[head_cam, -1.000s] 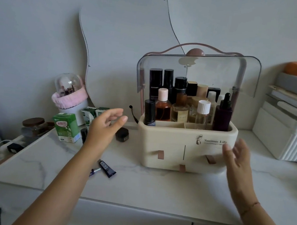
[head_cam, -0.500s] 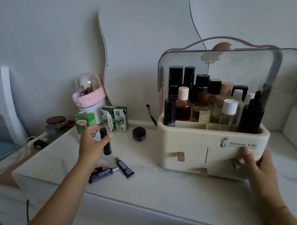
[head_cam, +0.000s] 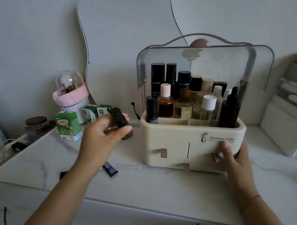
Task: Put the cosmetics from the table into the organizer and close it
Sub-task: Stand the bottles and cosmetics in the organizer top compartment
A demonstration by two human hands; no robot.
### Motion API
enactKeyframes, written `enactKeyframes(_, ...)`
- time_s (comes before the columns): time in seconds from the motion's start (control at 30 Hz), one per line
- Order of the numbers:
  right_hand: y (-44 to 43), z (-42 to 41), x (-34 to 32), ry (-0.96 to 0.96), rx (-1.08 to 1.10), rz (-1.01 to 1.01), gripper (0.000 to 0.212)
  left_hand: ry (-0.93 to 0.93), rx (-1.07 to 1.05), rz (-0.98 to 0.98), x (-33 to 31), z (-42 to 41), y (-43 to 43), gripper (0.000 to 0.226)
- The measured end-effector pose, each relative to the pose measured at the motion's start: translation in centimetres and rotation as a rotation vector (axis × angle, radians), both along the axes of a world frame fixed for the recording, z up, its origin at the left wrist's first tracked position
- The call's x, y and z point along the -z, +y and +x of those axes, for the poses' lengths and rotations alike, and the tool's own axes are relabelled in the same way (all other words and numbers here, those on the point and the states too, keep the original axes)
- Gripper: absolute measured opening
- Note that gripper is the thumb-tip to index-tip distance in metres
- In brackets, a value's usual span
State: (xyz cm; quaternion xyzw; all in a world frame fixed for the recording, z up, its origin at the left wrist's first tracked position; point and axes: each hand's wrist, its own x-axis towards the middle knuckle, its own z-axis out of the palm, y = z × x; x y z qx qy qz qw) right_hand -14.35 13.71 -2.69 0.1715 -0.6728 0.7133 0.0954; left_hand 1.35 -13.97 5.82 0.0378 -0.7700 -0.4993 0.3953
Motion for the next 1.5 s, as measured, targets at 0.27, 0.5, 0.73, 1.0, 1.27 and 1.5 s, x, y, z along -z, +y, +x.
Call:
enactKeyframes(0.27,0.3,-0.4,0.7,0.001,-0.014,-0.01,0.054,0.006,0.066,-0.099,-5.1,-5.8,9.2,0.035)
enactKeyframes(0.5,0.3,-0.6,0.7,0.019,0.011,0.001,0.048,-0.105,-0.163,-0.393,-5.8,-9.4,9.6,0.062)
enactKeyframes(0.73,0.1,-0.1,0.1,0.033,-0.005,-0.025,0.032,-0.156,-0.208,-0.571,-6.1,-9.4,7.8,0.048)
enactKeyframes(1.0,0.1,0.1,-0.1,0.055,-0.023,-0.066,0.034,-0.117,-0.32,-0.612,-6.3,-9.7,6.3,0.045)
enactKeyframes(1.27,0.0,0.1,-0.1,0.063,-0.007,-0.028,0.032,-0.143,-0.152,-0.491,-5.7,-9.9,5.3,0.043)
enactKeyframes(1.5,0.1,0.2,-0.1,0.073,-0.018,-0.027,0.032,-0.191,-0.001,-0.323,-5.5,-10.1,3.8,0.03)
